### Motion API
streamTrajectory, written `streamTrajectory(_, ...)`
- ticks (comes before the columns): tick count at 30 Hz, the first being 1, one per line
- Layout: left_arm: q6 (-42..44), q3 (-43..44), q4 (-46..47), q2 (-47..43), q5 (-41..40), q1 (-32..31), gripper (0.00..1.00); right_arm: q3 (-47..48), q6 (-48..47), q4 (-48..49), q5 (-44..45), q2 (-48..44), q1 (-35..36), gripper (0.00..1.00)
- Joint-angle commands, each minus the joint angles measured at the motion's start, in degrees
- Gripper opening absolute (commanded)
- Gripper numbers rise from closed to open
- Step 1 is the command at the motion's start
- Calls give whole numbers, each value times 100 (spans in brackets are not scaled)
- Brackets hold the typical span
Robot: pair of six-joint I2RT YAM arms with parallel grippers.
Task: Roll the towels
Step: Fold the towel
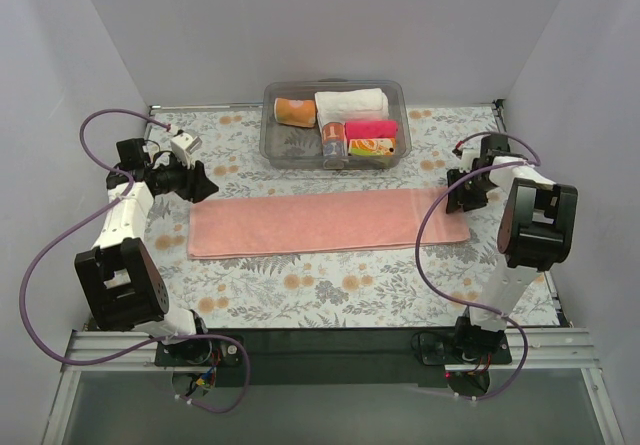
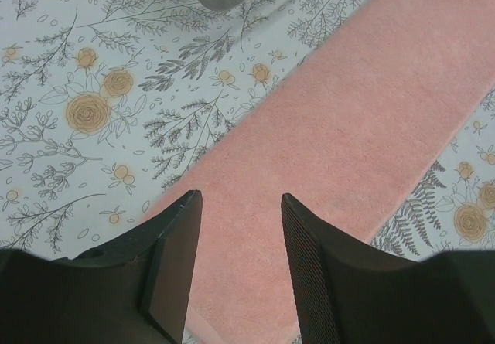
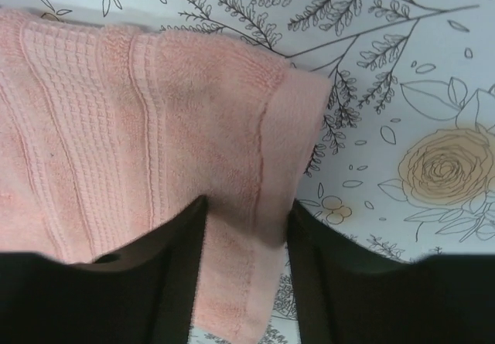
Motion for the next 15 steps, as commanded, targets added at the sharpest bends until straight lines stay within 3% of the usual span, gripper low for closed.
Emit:
streamTrajectory(1,-76,87,43,-270,-53,-1,43,-254,94,61,241,244,124,37)
streamTrajectory(3,-85,87,43,-270,-53,8,43,-262,94,-27,154,306,115,25)
streamTrajectory(4,-85,87,52,-253,-44,-1,43,-254,51,-132,110,315,71,11)
streamTrajectory(6,-102,96,52,-235,-18,8,43,-219,33,-203,-22,298,-51,1)
streamTrajectory(15,-138,122,35,-200,61,-10,44,1037,-933,-1116,-407,78,-1203,1)
